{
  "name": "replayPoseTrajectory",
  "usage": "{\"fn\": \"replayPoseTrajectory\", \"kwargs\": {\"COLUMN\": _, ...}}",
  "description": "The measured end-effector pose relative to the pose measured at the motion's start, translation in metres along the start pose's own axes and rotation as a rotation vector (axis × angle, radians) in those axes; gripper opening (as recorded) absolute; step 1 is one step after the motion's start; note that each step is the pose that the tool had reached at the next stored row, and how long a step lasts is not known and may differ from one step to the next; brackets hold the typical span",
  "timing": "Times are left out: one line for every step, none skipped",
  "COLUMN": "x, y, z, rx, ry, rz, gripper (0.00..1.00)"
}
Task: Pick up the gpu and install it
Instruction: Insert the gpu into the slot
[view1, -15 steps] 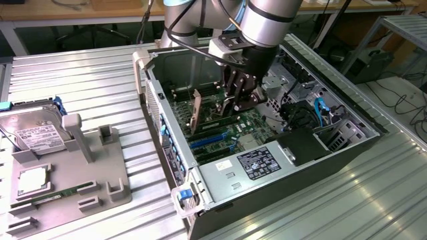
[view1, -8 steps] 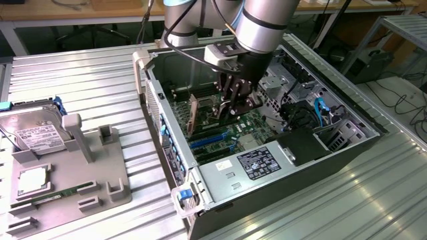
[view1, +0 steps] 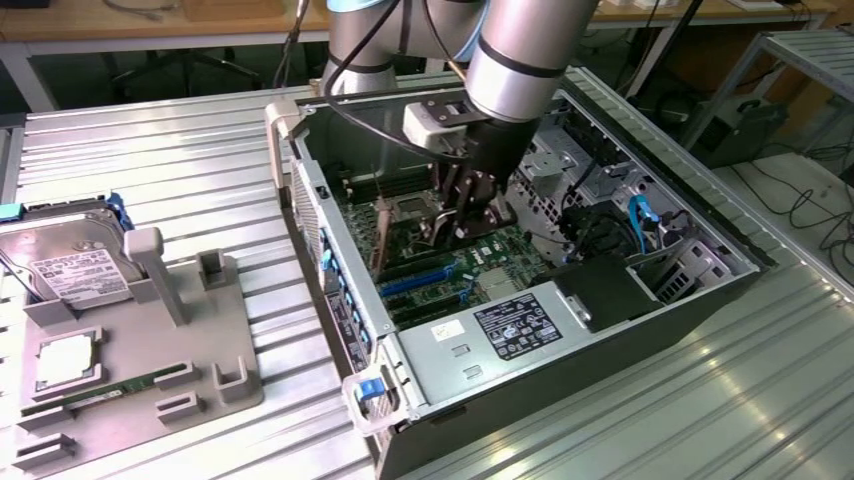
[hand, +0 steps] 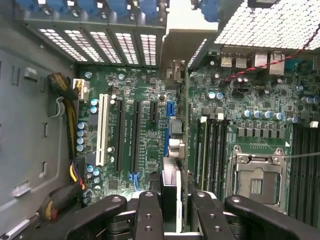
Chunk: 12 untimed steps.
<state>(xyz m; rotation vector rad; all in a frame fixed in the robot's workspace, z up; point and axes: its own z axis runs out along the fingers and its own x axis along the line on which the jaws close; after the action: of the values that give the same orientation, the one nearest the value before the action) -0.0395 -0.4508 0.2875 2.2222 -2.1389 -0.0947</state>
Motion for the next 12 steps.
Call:
{"fn": "replayPoseTrajectory", "kwargs": {"x": 0.0, "y": -0.0001, "z": 0.0011, "rx": 0.0002, "ry": -0.0005, "rz": 0.007, "gripper": 0.27}}
{"fn": "replayPoseTrajectory", "kwargs": {"x": 0.0, "y": 0.0, "z": 0.0013, "rx": 0.0003, "ry": -0.0005, "rz": 0.009, "gripper": 0.27}}
{"fn": "replayPoseTrajectory", "kwargs": {"x": 0.0, "y": 0.0001, "z": 0.0014, "rx": 0.0005, "ry": -0.0004, "rz": 0.01, "gripper": 0.27}}
{"fn": "replayPoseTrajectory", "kwargs": {"x": 0.0, "y": 0.0002, "z": 0.002, "rx": 0.002, "ry": -0.0009, "rz": 0.013, "gripper": 0.27}}
{"fn": "replayPoseTrajectory", "kwargs": {"x": 0.0, "y": 0.0001, "z": 0.003, "rx": 0.0026, "ry": -0.0014, "rz": 0.018, "gripper": 0.27}}
{"fn": "replayPoseTrajectory", "kwargs": {"x": 0.0, "y": 0.0, "z": 0.0042, "rx": 0.0028, "ry": -0.0021, "rz": 0.027, "gripper": 0.27}}
{"fn": "replayPoseTrajectory", "kwargs": {"x": 0.0, "y": -0.0001, "z": 0.0053, "rx": 0.0028, "ry": -0.0027, "rz": 0.035, "gripper": 0.27}}
{"fn": "replayPoseTrajectory", "kwargs": {"x": 0.0, "y": 0.0002, "z": 0.0067, "rx": 0.0028, "ry": -0.0032, "rz": 0.042, "gripper": 0.27}}
{"fn": "replayPoseTrajectory", "kwargs": {"x": 0.0, "y": 0.0007, "z": 0.0083, "rx": 0.0028, "ry": -0.0037, "rz": 0.048, "gripper": 0.27}}
{"fn": "replayPoseTrajectory", "kwargs": {"x": -0.001, "y": 0.0014, "z": 0.0096, "rx": 0.0029, "ry": -0.0043, "rz": 0.052, "gripper": 0.27}}
{"fn": "replayPoseTrajectory", "kwargs": {"x": -0.001, "y": 0.0032, "z": 0.0111, "rx": 0.0028, "ry": -0.0042, "rz": 0.054, "gripper": 0.27}}
{"fn": "replayPoseTrajectory", "kwargs": {"x": -0.001, "y": 0.0044, "z": 0.0125, "rx": 0.0028, "ry": -0.0043, "rz": 0.054, "gripper": 0.27}}
